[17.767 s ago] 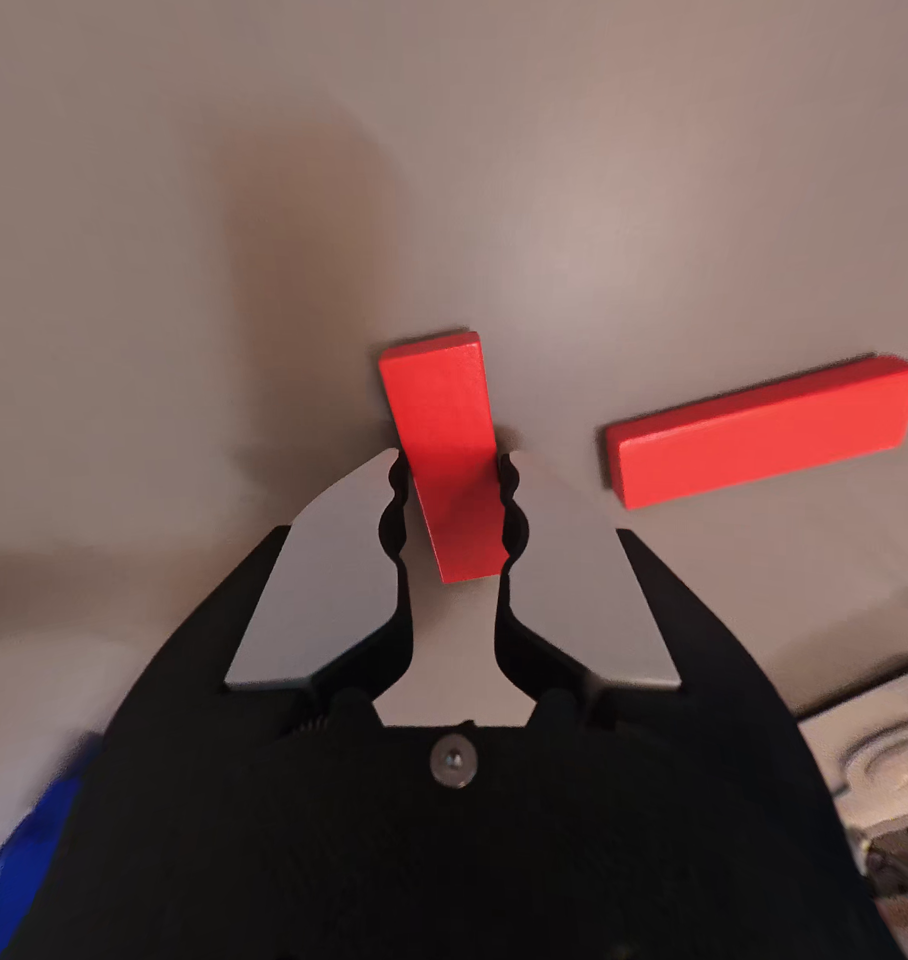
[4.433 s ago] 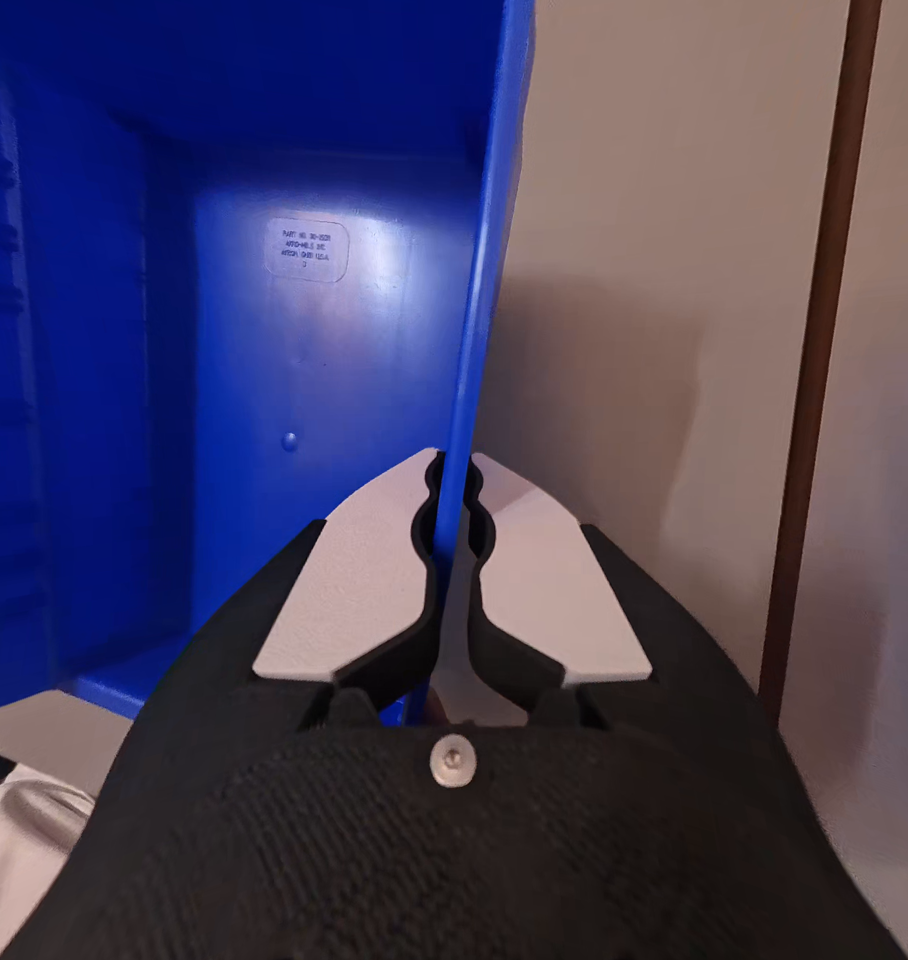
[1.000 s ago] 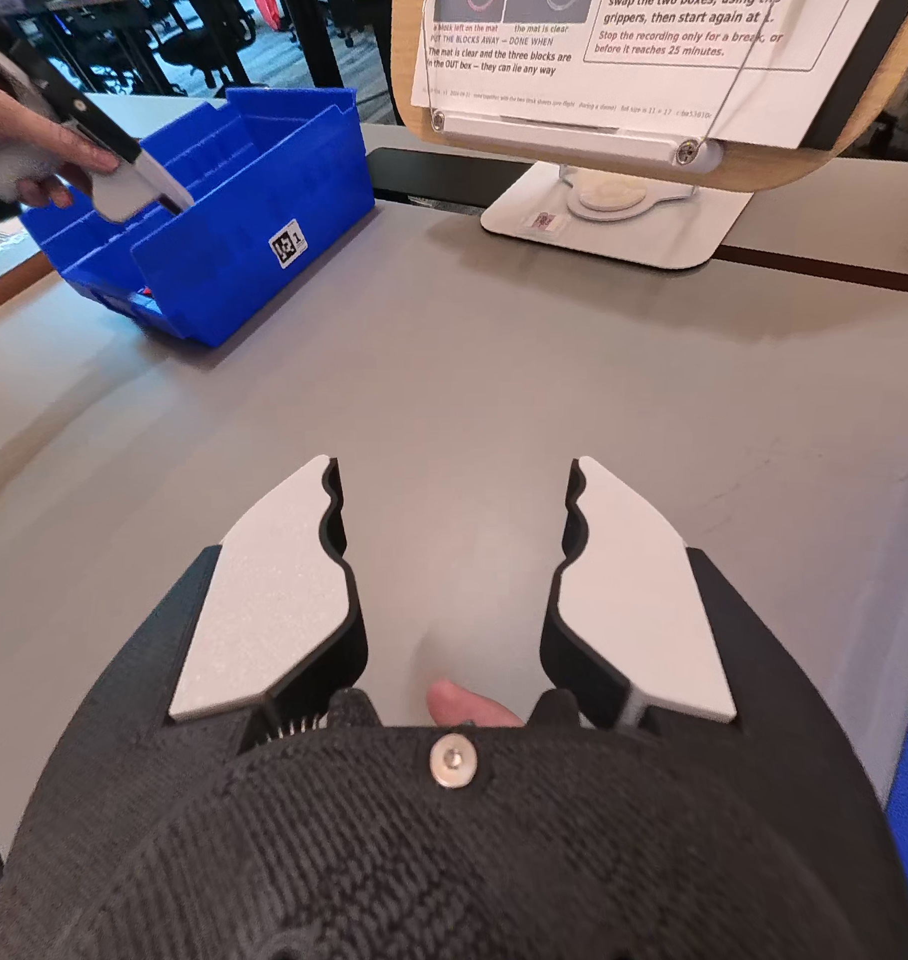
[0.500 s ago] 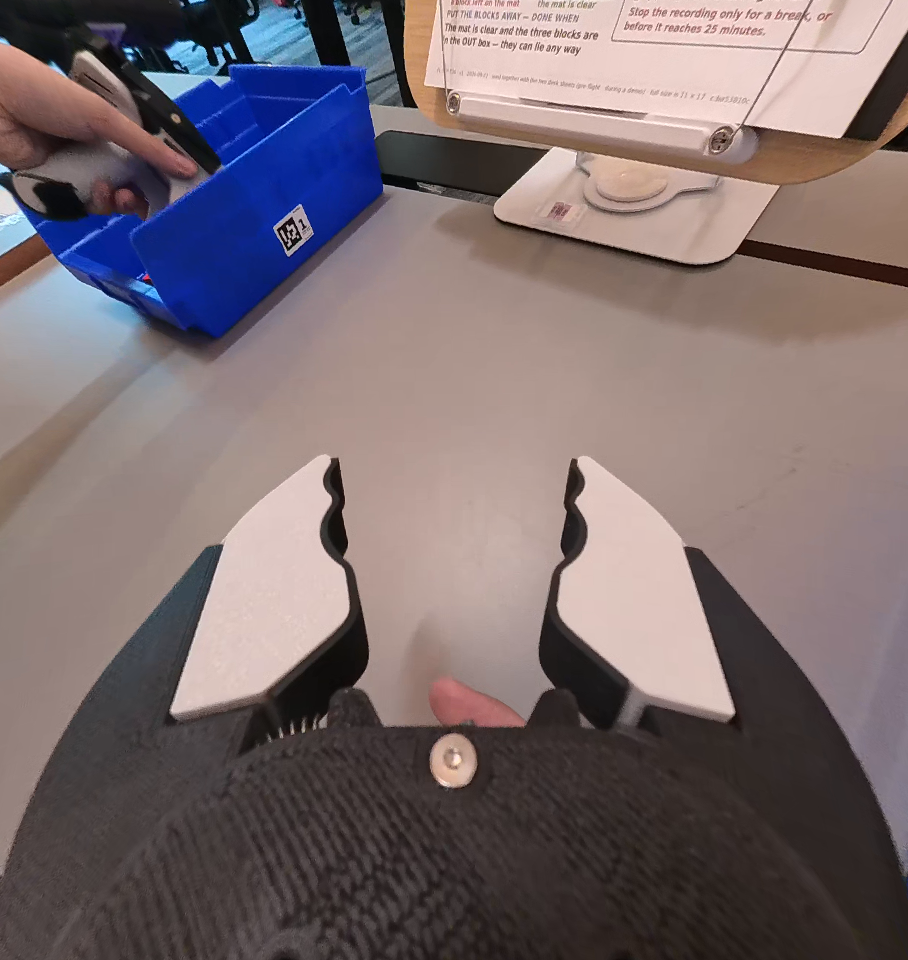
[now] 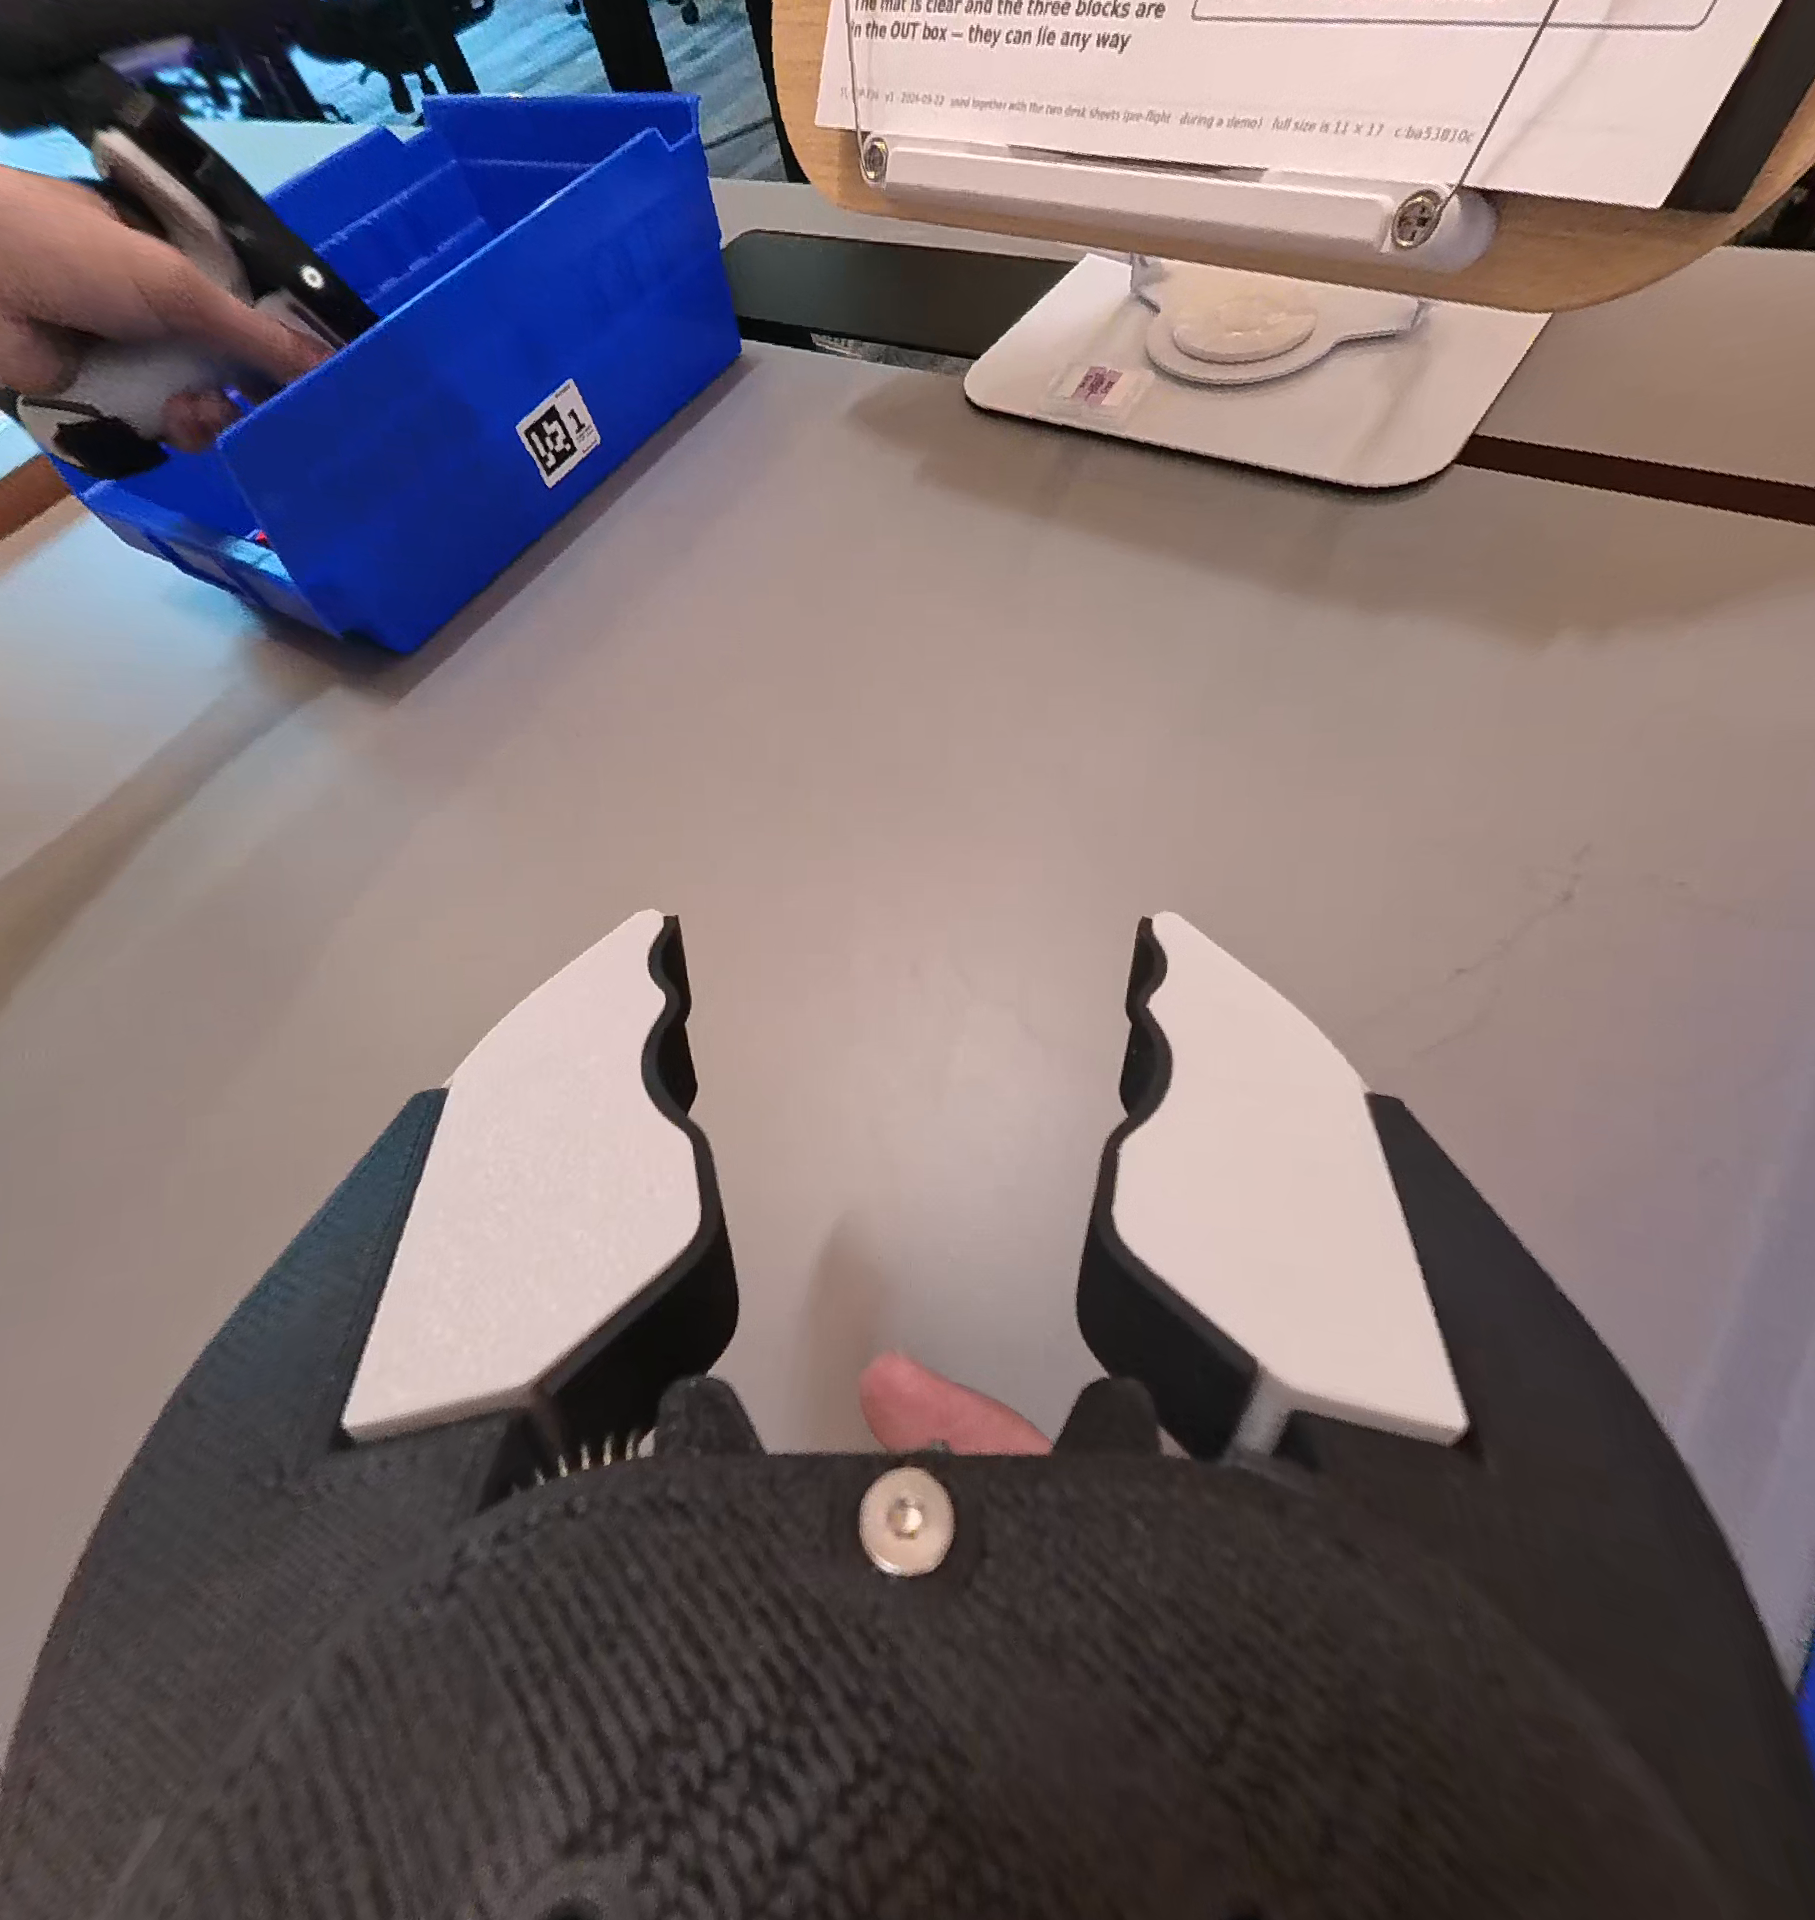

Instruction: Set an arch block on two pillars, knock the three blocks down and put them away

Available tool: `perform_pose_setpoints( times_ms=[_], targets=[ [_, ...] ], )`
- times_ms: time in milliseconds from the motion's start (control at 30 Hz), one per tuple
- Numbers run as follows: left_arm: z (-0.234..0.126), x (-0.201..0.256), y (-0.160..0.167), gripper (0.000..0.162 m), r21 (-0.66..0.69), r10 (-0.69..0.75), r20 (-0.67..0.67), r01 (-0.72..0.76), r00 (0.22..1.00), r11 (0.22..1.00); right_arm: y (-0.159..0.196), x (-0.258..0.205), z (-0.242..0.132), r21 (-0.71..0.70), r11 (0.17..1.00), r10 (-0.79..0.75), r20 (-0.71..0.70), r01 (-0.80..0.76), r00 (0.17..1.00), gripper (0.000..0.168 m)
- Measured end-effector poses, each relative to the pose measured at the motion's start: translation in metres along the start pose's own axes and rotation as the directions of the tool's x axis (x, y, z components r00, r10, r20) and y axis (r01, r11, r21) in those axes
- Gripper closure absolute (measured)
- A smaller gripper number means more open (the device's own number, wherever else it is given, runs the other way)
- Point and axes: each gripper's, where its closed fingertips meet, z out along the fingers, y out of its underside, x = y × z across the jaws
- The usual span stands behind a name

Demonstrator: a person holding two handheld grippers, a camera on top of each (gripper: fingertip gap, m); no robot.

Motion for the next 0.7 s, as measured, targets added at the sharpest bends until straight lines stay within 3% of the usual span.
perform_pose_setpoints(
  times_ms=[33, 200, 300, 433, 533, 600, 700],
  targets=[
    [-0.006, 0.000, -0.003, 0.127, 0.030, 0.036, -0.002, -0.036, 0.999, 0.999, 0.000, -0.001, 0.001, 0.001, 1.000, 0.001, 0.005, -0.001, 1.000, 0.087],
    [-0.062, 0.007, -0.026, 0.128, 0.281, 0.243, 0.035, -0.243, 0.969, 0.928, -0.018, -0.018, 0.005, 0.036, 0.998, -0.054, 0.092, 0.051, 0.994, 0.086],
    [-0.109, 0.037, -0.031, 0.128, 0.454, 0.435, 0.057, -0.412, 0.899, 0.790, -0.047, -0.043, 0.003, 0.097, 0.990, -0.122, 0.228, 0.102, 0.966, 0.084],
    [-0.153, 0.132, -0.002, 0.128, 0.668, 0.756, 0.009, -0.566, 0.654, 0.482, -0.099, -0.085, -0.006, 0.256, 0.945, -0.293, 0.390, 0.203, 0.873, 0.080],
    [-0.165, 0.197, 0.035, 0.128, 0.757, 0.898, 0.020, -0.593, 0.439, 0.273, -0.122, -0.111, -0.009, 0.336, 0.900, -0.414, 0.466, 0.277, 0.782, 0.084],
    [-0.165, 0.232, 0.057, 0.128, 0.794, 0.945, 0.015, -0.578, 0.326, 0.187, -0.126, -0.123, -0.010, 0.347, 0.884, -0.459, 0.518, 0.313, 0.722, 0.090],
    [-0.160, 0.271, 0.082, 0.129, 0.842, 0.978, -0.019, -0.525, 0.206, 0.127, -0.123, -0.131, -0.014, 0.367, 0.848, -0.530, 0.558, 0.382, 0.639, 0.101]
  ],
)
